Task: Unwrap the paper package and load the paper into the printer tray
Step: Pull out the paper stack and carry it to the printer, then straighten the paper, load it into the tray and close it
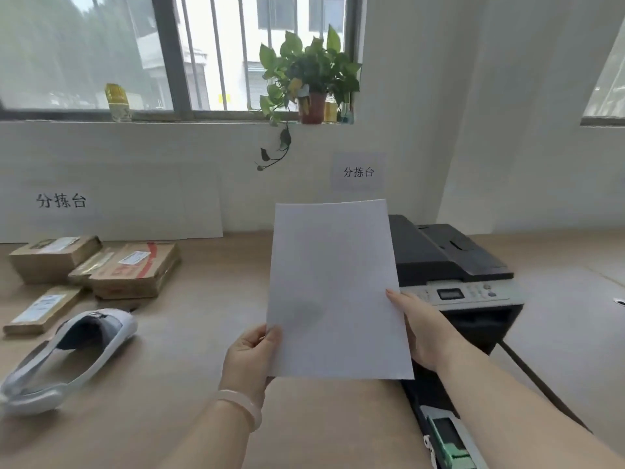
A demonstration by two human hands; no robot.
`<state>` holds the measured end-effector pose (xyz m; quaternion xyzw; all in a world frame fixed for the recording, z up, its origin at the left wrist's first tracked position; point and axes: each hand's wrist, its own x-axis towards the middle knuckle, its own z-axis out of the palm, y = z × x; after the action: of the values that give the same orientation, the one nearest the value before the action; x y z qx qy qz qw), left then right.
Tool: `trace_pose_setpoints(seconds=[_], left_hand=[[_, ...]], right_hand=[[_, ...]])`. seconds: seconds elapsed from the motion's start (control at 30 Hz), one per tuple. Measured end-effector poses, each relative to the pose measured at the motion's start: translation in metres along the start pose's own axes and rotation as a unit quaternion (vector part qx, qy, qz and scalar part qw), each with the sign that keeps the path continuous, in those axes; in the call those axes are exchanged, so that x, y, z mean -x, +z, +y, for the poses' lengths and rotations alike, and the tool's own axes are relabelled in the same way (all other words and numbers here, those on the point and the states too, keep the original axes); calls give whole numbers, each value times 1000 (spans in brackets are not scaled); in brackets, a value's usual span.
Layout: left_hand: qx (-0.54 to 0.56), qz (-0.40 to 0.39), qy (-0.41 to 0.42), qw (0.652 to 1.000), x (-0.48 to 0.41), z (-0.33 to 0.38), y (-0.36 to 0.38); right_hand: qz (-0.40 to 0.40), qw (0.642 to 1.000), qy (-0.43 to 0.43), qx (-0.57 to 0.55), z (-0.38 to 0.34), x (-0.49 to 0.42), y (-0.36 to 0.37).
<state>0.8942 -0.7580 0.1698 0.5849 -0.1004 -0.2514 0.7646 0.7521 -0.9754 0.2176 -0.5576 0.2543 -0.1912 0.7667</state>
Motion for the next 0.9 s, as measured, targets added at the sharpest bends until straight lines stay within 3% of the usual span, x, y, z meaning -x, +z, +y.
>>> trace_pose_setpoints(seconds=[0.13,0.37,0.43,0.57,0.8,0.9], left_hand=[[-9,26,-34,999,-18,-27,-3],[24,-40,-184,982,-60,-71,-29],[-19,-69,-217,973,-73,-77,-27],[-174,-35,-153,972,-97,-97,-12],[-231,10,-108,967,-108,-152,-8],[-205,34,-95,974,-104,-168,-7]], right_hand=[[-37,996,31,71,19,-45,-5],[-12,992,63,105,100,-80,-18],[-14,992,76,101,119,-85,-24],[-29,990,86,109,138,-96,-36],[21,975,78,207,177,-106,-37],[44,972,93,212,198,-103,-29]])
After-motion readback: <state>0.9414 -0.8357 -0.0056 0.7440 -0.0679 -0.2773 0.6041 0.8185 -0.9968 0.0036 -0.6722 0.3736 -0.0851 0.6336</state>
